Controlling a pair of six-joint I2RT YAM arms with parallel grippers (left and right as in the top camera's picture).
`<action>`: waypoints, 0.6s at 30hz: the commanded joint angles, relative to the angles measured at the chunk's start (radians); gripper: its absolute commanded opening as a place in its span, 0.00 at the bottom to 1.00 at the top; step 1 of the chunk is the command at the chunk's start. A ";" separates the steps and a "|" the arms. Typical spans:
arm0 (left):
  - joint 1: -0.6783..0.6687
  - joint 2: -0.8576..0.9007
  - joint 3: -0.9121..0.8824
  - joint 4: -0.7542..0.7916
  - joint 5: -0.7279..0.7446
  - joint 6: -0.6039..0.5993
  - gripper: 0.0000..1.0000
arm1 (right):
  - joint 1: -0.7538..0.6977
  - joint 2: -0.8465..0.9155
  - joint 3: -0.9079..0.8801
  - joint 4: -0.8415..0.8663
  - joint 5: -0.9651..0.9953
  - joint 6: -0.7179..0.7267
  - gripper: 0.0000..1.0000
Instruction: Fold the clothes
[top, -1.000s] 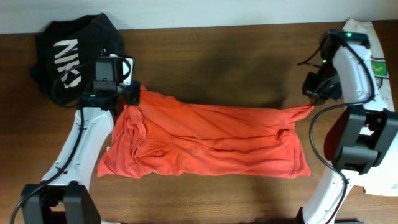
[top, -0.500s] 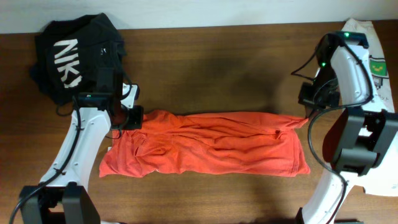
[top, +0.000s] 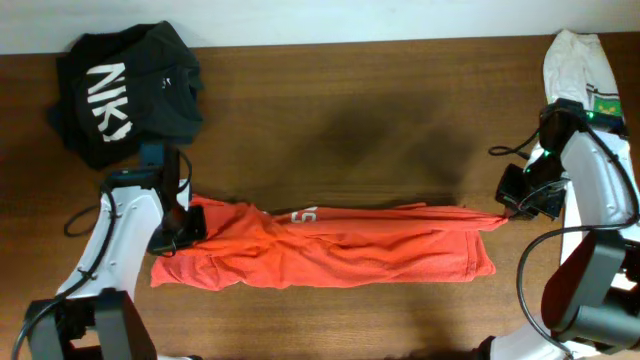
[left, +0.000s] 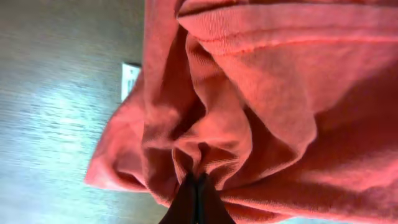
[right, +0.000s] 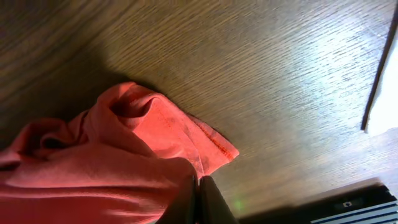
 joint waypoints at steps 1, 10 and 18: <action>0.006 -0.017 -0.065 0.030 -0.018 -0.014 0.08 | -0.019 0.002 -0.002 -0.002 0.002 0.009 0.04; 0.006 -0.017 -0.051 0.015 0.024 -0.014 0.48 | -0.016 0.002 -0.041 -0.021 0.017 0.050 0.99; -0.040 0.002 0.106 0.117 0.371 0.093 0.24 | 0.061 0.002 -0.041 0.004 -0.067 0.024 0.85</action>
